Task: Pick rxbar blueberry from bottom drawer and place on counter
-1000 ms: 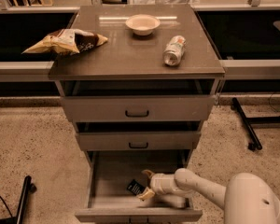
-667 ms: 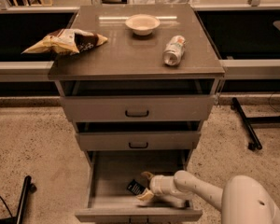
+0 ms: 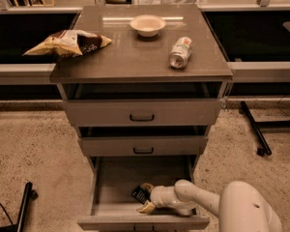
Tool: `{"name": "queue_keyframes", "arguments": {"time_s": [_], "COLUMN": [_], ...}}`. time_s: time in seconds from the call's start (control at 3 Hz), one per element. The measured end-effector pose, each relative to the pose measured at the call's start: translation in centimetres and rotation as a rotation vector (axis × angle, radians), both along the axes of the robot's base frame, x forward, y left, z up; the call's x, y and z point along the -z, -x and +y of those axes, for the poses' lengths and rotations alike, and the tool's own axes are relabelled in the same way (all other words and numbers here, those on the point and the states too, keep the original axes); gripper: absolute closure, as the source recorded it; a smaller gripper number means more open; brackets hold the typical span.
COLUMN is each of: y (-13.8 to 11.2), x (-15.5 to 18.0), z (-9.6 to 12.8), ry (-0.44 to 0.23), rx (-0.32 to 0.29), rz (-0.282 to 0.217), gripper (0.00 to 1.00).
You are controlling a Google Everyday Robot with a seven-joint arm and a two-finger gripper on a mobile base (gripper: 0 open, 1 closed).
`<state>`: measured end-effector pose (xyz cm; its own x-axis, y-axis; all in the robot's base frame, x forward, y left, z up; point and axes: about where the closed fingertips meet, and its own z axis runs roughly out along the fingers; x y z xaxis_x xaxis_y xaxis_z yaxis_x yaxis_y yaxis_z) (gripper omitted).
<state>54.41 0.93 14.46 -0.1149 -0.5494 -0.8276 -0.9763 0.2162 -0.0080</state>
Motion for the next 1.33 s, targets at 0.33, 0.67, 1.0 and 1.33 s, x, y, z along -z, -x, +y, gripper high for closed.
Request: {"name": "queue_keyframes", "arguments": {"time_s": [0.33, 0.67, 1.0, 1.33], "y": [0.7, 1.0, 0.6, 0.1], "x": [1.0, 1.7, 1.8, 1.8], "z": [0.8, 0.7, -0.5, -1.5], "ry": [-0.003, -0.001, -0.002, -0.005], "rx": [-0.021, -0.013, 0.065, 0.124], "rz": [0.023, 0.046, 0.061, 0.068], "gripper": [0.27, 0.31, 0.31, 0.31]}}
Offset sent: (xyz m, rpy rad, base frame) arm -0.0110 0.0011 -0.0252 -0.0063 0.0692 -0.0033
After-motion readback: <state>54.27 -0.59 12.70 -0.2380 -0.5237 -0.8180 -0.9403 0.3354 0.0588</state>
